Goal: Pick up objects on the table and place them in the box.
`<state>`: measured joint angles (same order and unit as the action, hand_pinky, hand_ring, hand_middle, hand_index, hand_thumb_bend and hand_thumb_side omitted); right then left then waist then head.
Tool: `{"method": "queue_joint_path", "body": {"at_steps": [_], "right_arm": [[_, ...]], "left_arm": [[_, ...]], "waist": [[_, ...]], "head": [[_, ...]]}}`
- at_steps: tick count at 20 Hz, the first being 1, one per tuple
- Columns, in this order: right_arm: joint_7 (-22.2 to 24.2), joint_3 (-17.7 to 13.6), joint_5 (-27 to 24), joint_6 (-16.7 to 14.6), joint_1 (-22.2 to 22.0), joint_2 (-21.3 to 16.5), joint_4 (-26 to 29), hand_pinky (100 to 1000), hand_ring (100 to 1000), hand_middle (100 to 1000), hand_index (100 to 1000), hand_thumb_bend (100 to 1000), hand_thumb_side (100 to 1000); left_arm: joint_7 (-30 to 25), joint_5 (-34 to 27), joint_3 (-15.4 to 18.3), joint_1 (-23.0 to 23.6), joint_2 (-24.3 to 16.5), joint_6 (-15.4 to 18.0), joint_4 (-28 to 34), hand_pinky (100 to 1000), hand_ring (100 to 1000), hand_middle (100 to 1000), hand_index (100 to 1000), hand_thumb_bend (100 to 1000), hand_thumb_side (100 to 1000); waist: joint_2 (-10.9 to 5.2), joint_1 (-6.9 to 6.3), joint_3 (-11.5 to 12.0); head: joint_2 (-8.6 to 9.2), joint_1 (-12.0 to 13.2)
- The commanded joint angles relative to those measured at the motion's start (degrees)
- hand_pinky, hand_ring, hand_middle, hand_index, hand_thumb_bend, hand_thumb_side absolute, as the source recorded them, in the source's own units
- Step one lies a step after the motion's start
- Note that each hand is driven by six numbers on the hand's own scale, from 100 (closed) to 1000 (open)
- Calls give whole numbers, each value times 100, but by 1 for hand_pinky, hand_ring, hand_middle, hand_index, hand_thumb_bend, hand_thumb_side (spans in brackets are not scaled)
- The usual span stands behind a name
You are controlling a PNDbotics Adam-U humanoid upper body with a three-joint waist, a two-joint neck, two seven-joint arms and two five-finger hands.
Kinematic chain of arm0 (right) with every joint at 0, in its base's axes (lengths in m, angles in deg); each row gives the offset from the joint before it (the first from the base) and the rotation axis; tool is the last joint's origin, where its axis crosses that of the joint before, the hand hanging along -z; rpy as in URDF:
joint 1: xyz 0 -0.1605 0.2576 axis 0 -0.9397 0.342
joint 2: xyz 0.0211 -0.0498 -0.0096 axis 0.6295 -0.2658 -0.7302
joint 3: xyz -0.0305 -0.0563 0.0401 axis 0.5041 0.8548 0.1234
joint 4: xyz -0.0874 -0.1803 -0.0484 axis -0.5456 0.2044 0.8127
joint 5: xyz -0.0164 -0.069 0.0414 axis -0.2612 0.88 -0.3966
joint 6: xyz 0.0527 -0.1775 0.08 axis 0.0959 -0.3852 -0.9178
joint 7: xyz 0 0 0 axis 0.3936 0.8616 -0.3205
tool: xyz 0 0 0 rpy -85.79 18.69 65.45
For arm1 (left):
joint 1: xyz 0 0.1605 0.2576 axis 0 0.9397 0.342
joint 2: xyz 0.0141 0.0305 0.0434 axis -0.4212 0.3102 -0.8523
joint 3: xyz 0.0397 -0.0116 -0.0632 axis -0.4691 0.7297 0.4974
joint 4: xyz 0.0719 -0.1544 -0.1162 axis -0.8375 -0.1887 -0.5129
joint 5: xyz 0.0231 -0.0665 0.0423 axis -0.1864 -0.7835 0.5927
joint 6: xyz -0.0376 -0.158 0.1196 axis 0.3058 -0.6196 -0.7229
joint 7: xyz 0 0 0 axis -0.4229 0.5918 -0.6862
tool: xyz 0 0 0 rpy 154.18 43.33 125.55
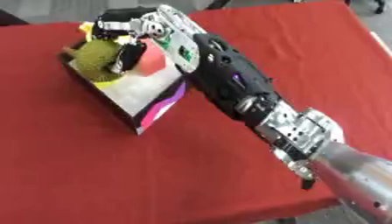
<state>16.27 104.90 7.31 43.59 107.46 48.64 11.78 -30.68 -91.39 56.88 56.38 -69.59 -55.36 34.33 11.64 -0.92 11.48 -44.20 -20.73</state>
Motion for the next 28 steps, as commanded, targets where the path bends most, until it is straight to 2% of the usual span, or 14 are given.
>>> {"method": "queue_joint_path", "body": {"at_steps": [1,4,10,15,17,18,21,23,28], "right_arm": [[120,-143,-43,-39,124,-164,75,915,832,801,858,252,492],[81,-313,-228,79,185,-314,294,949,887,869,898,261,547],[-331,-686,-700,491,364,-746,807,950,885,888,919,245,588],[-843,-1079,-1327,920,440,-1113,1256,942,863,849,898,224,510],[-1114,-1222,-1756,1093,439,-1298,1470,940,856,830,885,191,477],[-1267,-1302,-1978,1171,432,-1421,1561,927,824,789,847,104,424],[-1908,-1575,-2845,1349,291,-1994,1778,925,812,759,812,100,413],[-2293,-1709,-3277,1405,111,-2406,1814,926,813,749,802,100,441],[-2948,-2086,-4081,1419,-544,-3205,1561,943,821,751,811,100,610]], "left_arm": [[-35,27,16,-64,-119,3,49,938,668,716,854,197,674],[-44,36,11,-44,-121,1,43,937,667,715,854,198,673],[-38,61,18,-6,-126,3,48,938,667,716,854,199,672],[-62,71,-2,-13,-133,4,56,937,666,715,853,198,670],[-72,80,-8,-8,-142,5,55,937,665,715,853,198,670],[-76,83,-11,-6,-143,3,50,937,665,715,854,196,674],[-100,85,-29,-5,-153,-4,27,937,664,715,854,195,676],[-115,87,-39,-1,-171,-7,12,937,664,715,855,195,677],[-146,86,-57,-4,-179,-8,-7,937,662,715,854,194,679]], "waist": [[-40,-20,-4],[-52,-21,-15],[-74,-22,-41],[-85,-33,-70],[-84,-30,-85],[-82,-29,-99],[-76,-16,-143],[-76,-10,-174],[-67,-18,-235]], "head": [[8,3],[8,10],[8,28],[8,78],[8,95],[8,123],[8,208],[8,259],[8,340]]}}
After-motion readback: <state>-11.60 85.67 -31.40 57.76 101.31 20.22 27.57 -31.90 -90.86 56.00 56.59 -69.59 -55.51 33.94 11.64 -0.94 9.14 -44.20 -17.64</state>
